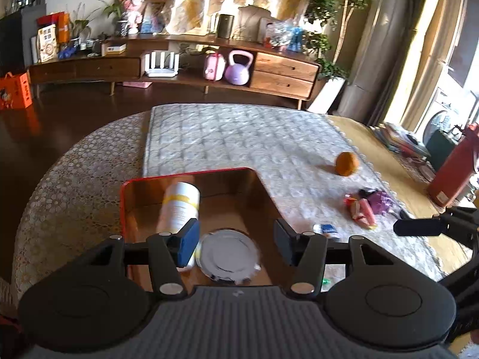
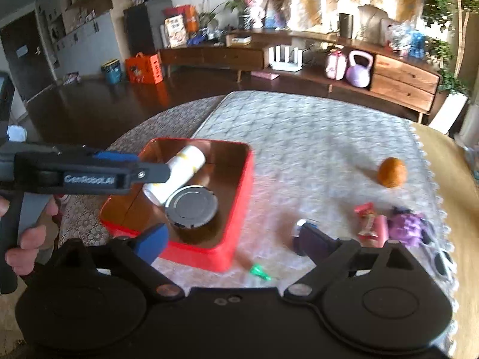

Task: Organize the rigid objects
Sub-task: 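Withdraw both open tools from the red box, then grasp the small green pawn with the left tool while the right tool grasps the nail clipper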

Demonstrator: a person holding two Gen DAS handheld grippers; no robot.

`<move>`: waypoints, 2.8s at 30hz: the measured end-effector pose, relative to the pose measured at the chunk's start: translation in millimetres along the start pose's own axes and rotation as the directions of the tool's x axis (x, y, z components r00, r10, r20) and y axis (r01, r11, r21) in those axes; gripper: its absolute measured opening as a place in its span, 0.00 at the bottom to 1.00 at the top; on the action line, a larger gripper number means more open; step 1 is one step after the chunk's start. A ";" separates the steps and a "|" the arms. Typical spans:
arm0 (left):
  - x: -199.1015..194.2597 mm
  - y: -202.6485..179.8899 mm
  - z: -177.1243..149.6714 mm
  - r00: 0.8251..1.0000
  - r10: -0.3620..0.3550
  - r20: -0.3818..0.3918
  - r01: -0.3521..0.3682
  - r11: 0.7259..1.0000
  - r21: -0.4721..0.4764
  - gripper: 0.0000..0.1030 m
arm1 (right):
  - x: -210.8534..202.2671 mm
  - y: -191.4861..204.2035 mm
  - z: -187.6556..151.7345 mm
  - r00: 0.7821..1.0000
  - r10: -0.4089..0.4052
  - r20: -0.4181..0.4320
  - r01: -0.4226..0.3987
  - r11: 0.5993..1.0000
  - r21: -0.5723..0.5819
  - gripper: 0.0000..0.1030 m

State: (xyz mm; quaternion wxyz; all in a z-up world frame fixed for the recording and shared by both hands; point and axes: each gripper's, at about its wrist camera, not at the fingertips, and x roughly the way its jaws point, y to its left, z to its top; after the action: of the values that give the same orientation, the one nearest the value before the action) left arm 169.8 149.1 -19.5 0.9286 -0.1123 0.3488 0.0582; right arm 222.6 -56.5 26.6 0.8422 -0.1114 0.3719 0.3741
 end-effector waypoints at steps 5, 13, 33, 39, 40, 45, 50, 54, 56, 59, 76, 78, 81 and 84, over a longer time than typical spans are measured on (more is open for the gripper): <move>-11.5 -21.8 -10.9 1.000 -0.024 0.009 0.023 0.999 0.035 0.58 | -23.7 -19.4 -16.2 0.999 -0.031 0.033 0.030 0.999 0.021 0.97; -22.2 -52.7 -34.2 0.998 -0.049 0.026 0.048 0.997 0.059 0.70 | -44.4 -48.5 -42.9 0.996 -0.072 0.055 0.068 0.995 0.067 1.00; 6.0 -126.4 -91.5 0.997 -0.081 0.016 0.078 0.987 0.143 0.81 | -26.3 -102.8 -85.4 0.984 -0.179 -0.026 0.180 0.968 0.174 1.00; 28.7 -131.7 -103.4 0.997 -0.073 -0.019 0.075 0.988 0.138 0.81 | -13.4 -106.5 -88.1 0.980 -0.194 -0.041 0.198 0.965 0.173 0.99; 32.7 -132.2 -105.1 0.997 -0.070 -0.019 0.072 0.988 0.138 0.81 | -10.6 -107.5 -88.8 0.980 -0.192 -0.046 0.197 0.965 0.175 0.99; 49.2 -138.3 -111.2 0.999 -0.045 -0.014 0.046 0.985 0.164 0.81 | 3.5 -109.9 -88.9 0.980 -0.188 -0.070 0.198 0.963 0.181 0.97; 63.5 -143.5 -111.7 1.000 -0.025 0.003 0.024 0.979 0.202 0.81 | 19.1 -110.6 -86.9 0.977 -0.193 -0.091 0.207 0.963 0.174 0.91; 76.5 -143.0 -110.4 1.000 -0.004 0.001 0.004 0.977 0.215 0.81 | 30.7 -112.7 -84.3 0.976 -0.195 -0.100 0.210 0.960 0.184 0.85; 81.2 -142.5 -110.8 1.000 0.011 0.004 -0.012 0.975 0.224 0.81 | 37.6 -114.0 -83.0 0.974 -0.198 -0.111 0.216 0.958 0.190 0.83; 87.5 -144.2 -112.1 0.999 0.031 0.008 -0.032 0.968 0.249 0.76 | 46.9 -113.9 -80.6 0.972 -0.198 -0.123 0.220 0.954 0.201 0.77; 99.8 -136.2 -105.7 0.999 0.045 0.010 -0.046 0.972 0.230 0.37 | 70.6 -101.9 -76.3 0.951 -0.274 -0.143 0.295 0.943 0.154 0.49; 100.0 -137.0 -106.0 0.999 0.040 0.012 -0.041 0.970 0.238 0.32 | 69.8 -98.8 -76.7 0.953 -0.271 -0.137 0.289 0.947 0.137 0.40; 99.6 -138.9 -107.0 0.999 0.041 0.014 -0.043 0.966 0.255 0.29 | 67.9 -96.1 -77.6 0.954 -0.268 -0.131 0.284 0.951 0.124 0.26; 98.2 -140.5 -107.5 0.999 0.041 0.011 -0.043 0.962 0.271 0.23 | 66.3 -94.5 -79.6 0.956 -0.268 -0.123 0.282 0.952 0.115 0.16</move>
State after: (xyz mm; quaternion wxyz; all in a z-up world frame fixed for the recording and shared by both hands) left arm 201.4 -10.8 -139.4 0.9348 0.0233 0.3532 0.0299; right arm 276.2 -123.0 -84.6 0.8707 -0.1260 0.4206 0.2214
